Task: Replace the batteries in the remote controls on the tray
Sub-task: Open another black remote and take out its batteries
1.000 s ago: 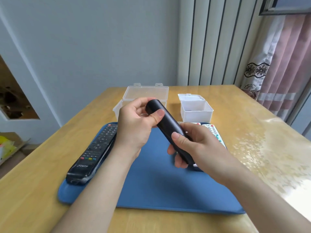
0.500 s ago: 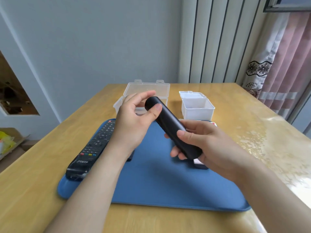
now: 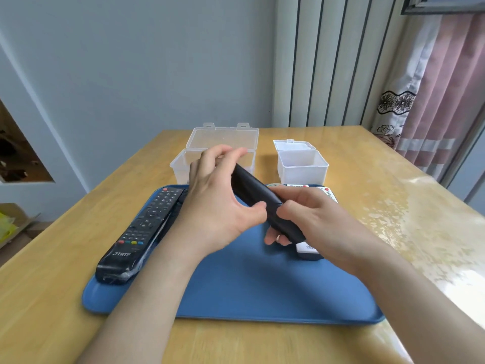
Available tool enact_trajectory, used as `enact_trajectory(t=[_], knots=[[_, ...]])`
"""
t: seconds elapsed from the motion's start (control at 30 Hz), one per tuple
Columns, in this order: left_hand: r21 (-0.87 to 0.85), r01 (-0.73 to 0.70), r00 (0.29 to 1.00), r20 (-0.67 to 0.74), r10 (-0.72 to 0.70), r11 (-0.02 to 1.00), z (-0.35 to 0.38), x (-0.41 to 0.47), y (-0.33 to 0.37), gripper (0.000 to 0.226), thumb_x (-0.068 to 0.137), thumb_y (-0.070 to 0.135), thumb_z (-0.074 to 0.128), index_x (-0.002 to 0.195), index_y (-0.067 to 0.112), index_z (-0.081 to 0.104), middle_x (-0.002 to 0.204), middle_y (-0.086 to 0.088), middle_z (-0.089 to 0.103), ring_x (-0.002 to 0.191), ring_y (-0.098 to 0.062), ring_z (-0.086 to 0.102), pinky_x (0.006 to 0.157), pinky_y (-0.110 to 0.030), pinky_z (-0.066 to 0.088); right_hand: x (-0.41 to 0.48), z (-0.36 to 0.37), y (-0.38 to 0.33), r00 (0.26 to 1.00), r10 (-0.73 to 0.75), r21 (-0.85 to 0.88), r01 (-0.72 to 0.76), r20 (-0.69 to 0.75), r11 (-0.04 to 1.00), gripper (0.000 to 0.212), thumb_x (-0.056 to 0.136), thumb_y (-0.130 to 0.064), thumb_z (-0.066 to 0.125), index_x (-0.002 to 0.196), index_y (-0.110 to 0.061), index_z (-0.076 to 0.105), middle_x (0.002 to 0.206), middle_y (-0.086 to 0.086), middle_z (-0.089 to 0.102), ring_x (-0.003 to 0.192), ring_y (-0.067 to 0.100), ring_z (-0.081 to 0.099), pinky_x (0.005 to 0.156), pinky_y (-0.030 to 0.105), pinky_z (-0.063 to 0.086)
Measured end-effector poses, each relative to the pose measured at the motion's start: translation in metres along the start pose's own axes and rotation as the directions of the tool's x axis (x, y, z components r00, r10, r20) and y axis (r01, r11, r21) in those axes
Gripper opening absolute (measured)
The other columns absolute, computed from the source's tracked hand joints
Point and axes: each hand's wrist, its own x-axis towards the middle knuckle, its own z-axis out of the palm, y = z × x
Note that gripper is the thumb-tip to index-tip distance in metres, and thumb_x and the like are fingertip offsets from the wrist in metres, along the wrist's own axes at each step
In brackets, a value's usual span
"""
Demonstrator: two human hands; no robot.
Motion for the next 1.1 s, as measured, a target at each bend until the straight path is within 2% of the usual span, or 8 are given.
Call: enact_trajectory(t=[0.1, 0.23, 0.37, 0.53, 0.67, 0.83, 0.97, 1.1], knots=[[0.038, -0.027, 0.999, 0.034, 0.025, 0.999, -0.001, -0.001, 0.003, 0.064, 0.058, 0.043, 0.065, 0.121, 0.036, 0.059, 0.127, 0.016, 0.037, 0.12, -0.002, 0.029, 0.092, -0.004, 0.023, 0.0, 0.0, 0.001, 0.999, -0.04, -0.092, 0.042, 0.024, 0.995, 0.042, 0.086, -0.014, 0.04, 0.109, -0.031, 0.07, 0.083, 0.025, 0.063, 0.06, 0.006, 0.061, 0.069, 0.043, 0.039], [-0.024, 0.012, 0.996, 0.086, -0.01, 1.0, -0.002, -0.001, 0.004, 0.036, 0.055, 0.042, 0.066, 0.091, 0.041, 0.067, 0.109, 0.021, 0.045, 0.111, -0.001, 0.039, 0.086, 0.003, 0.025, 0.001, -0.005, 0.003, 0.998, -0.057, -0.162, 0.063, 0.039, 0.985, 0.041, 0.092, -0.005, 0.043, 0.117, -0.026, 0.067, 0.079, 0.016, 0.068, 0.06, 0.003, 0.061, 0.067, 0.035, 0.044], [0.004, 0.004, 0.998, 0.059, -0.004, 1.0, 0.001, -0.002, 0.006, 0.029, 0.053, 0.042, 0.065, 0.081, 0.037, 0.066, 0.1, 0.017, 0.052, 0.102, -0.005, 0.044, 0.086, -0.016, 0.039, 0.0, -0.007, 0.003, 0.994, -0.1, -0.266, 0.109, 0.047, 0.958, 0.042, 0.091, 0.005, 0.045, 0.115, -0.019, 0.068, 0.075, 0.002, 0.066, 0.064, 0.002, 0.064, 0.067, 0.025, 0.051], [0.068, -0.121, 0.992, -0.032, 0.124, 0.99, 0.006, -0.005, 0.008, 0.029, 0.056, 0.045, 0.056, 0.08, 0.03, 0.064, 0.088, 0.016, 0.056, 0.095, -0.012, 0.049, 0.083, -0.038, 0.046, 0.002, -0.008, 0.004, 0.992, -0.121, -0.3, 0.123, 0.028, 0.946, 0.033, 0.091, 0.005, 0.047, 0.103, -0.016, 0.07, 0.076, 0.011, 0.066, 0.068, 0.009, 0.064, 0.076, 0.044, 0.055], [0.092, -0.175, 0.975, -0.124, 0.186, 0.98, 0.009, -0.002, 0.005, 0.025, 0.062, 0.019, 0.046, 0.075, 0.022, 0.067, 0.074, 0.014, 0.06, 0.077, -0.017, 0.056, 0.072, -0.037, 0.05, 0.001, -0.009, 0.005, 0.994, -0.105, -0.254, 0.104, 0.011, 0.962, 0.026, 0.092, 0.002, 0.05, 0.101, -0.013, 0.069, 0.072, 0.008, 0.069, 0.066, 0.01, 0.062, 0.071, 0.05, 0.052], [-0.212, 0.066, 0.997, -0.023, -0.072, 0.975, 0.001, 0.001, -0.001, 0.019, 0.068, 0.017, 0.05, 0.067, 0.025, 0.067, 0.061, 0.012, 0.064, 0.061, -0.004, 0.056, 0.058, -0.017, 0.044, 0.005, -0.012, 0.008, 0.983, -0.127, -0.079, 0.118, -0.135, 0.99, 0.017, 0.087, -0.007, 0.065, 0.092, -0.021, 0.073, 0.066, 0.003, 0.069, 0.06, 0.009, 0.055, 0.064, 0.027, 0.043], [-0.554, 0.258, 0.96, 0.238, -0.146, 0.791, 0.003, -0.001, 0.003, 0.028, 0.083, 0.041, 0.07, 0.078, 0.014, 0.074, 0.078, -0.005, 0.074, 0.078, -0.025, 0.069, 0.085, -0.041, 0.054, 0.011, -0.015, 0.019, 0.962, -0.044, 0.357, 0.142, -0.269, 0.923, 0.019, 0.074, -0.024, 0.077, 0.09, -0.013, 0.075, 0.079, -0.002, 0.07, 0.071, 0.007, 0.058, 0.076, 0.028, 0.041], [-0.671, 0.368, 0.927, 0.322, -0.194, 0.643, 0.017, -0.007, 0.019, 0.048, 0.083, 0.049, 0.06, 0.087, 0.003, 0.073, 0.085, -0.016, 0.075, 0.077, -0.035, 0.072, 0.071, -0.041, 0.059, 0.013, 0.005, 0.018, 0.962, -0.01, 0.522, 0.158, -0.274, 0.838, 0.024, 0.086, -0.033, 0.064, 0.094, -0.012, 0.072, 0.087, 0.003, 0.074, 0.085, 0.018, 0.07, 0.084, 0.04, 0.054]])
